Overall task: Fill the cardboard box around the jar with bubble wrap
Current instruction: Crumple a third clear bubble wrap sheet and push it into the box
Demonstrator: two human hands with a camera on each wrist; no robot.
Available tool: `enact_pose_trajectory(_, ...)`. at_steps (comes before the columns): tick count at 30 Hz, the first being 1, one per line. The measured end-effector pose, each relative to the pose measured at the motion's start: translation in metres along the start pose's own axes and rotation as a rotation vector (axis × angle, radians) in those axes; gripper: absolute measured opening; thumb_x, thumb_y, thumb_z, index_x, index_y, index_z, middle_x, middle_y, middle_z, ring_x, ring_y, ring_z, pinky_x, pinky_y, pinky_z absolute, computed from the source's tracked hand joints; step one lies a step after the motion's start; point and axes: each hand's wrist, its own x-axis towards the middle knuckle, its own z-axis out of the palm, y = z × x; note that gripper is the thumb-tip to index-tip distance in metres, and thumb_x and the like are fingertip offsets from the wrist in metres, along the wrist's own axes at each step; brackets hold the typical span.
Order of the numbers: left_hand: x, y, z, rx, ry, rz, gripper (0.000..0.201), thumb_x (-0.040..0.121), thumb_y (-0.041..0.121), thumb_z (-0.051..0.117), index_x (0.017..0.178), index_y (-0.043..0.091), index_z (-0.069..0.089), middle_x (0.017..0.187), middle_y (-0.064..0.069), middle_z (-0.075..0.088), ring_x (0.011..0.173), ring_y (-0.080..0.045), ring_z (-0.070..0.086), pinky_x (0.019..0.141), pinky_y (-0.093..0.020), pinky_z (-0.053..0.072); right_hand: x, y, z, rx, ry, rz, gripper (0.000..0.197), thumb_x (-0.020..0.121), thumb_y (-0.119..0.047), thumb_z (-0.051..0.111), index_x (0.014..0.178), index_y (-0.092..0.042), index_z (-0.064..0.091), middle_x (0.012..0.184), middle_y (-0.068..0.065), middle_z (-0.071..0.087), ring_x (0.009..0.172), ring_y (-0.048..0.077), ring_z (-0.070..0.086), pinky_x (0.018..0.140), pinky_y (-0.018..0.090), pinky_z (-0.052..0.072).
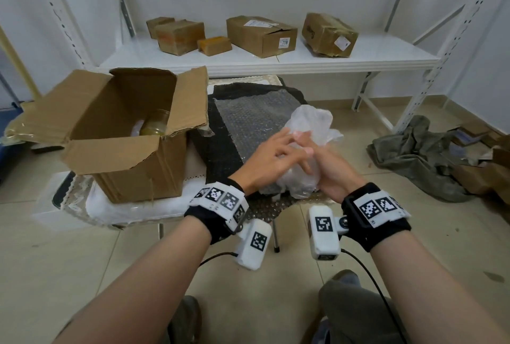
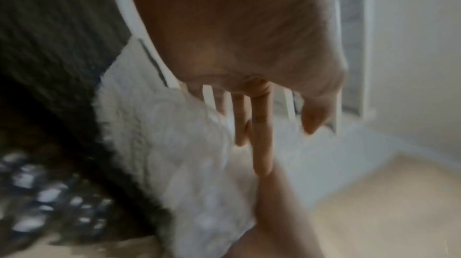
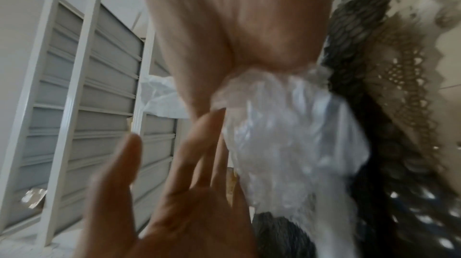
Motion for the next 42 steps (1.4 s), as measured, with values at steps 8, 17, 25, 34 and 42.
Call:
enact_pose_trajectory(8, -0.003, -0.009, -0.029, -0.508, 0.197, -0.396, 0.065, 0.078, 0.032, 0.081, 0.133, 0.017, 0.051, 0.126, -0.005, 0.063, 0.108, -0.019, 0.067, 0.09, -0.036, 0.057, 0.005, 0.002, -0.012, 0.277, 0.102, 0.022, 0.049, 0.095, -0.015, 0.066, 0.14, -0.005, 0.048, 0.131, 0.019, 0.065, 0.119, 0.037, 0.065, 0.096, 0.06, 0.052)
enact_pose_trajectory(17, 0.0, -0.019, -0.027, -0.846, 0.264, -0.489, 0.044, 0.079, -0.009, 0.069, 0.118, 0.009, 0.062, 0.112, -0.009, 0.073, 0.096, -0.022, 0.072, 0.077, -0.03, 0.059, 0.003, -0.004, -0.003, 0.317, 0.149, -0.045, 0.031, 0.094, -0.033, 0.058, 0.116, -0.011, 0.057, 0.101, 0.007, 0.071, 0.093, 0.019, 0.066, 0.089, 0.04, 0.052)
enact_pose_trajectory(25, 0.0, -0.02, -0.031, -0.759, 0.364, -0.486, 0.042, 0.078, -0.003, 0.071, 0.117, 0.01, 0.065, 0.109, -0.007, 0.074, 0.098, -0.022, 0.07, 0.079, -0.03, 0.057, 0.005, -0.003, -0.022, 0.187, 0.11, -0.066, 0.067, 0.086, -0.051, 0.069, 0.143, -0.025, 0.044, 0.136, 0.008, 0.061, 0.121, 0.028, 0.064, 0.099, 0.05, 0.053)
enact_pose_trajectory(34, 0.0, -0.017, -0.029, -0.774, 0.274, -0.505, 0.041, 0.085, 0.024, 0.071, 0.122, 0.009, 0.062, 0.107, -0.006, 0.074, 0.093, -0.021, 0.068, 0.077, -0.03, 0.053, 0.014, 0.005, -0.024, 0.324, 0.256, -0.079, 0.039, 0.089, -0.001, 0.067, 0.127, -0.007, 0.06, 0.123, 0.012, 0.071, 0.113, 0.029, 0.069, 0.092, 0.044, 0.057)
enact_pose_trajectory(42, 0.004, -0.009, -0.006, -1.004, 0.153, -0.514, 0.051, 0.082, -0.002, 0.071, 0.131, 0.002, 0.055, 0.122, -0.016, 0.068, 0.11, -0.031, 0.067, 0.1, -0.046, 0.051, 0.014, 0.011, -0.014, 0.353, 0.367, -0.065, 0.054, 0.087, -0.002, 0.07, 0.138, -0.003, 0.051, 0.127, 0.016, 0.068, 0.113, 0.029, 0.069, 0.094, 0.042, 0.057)
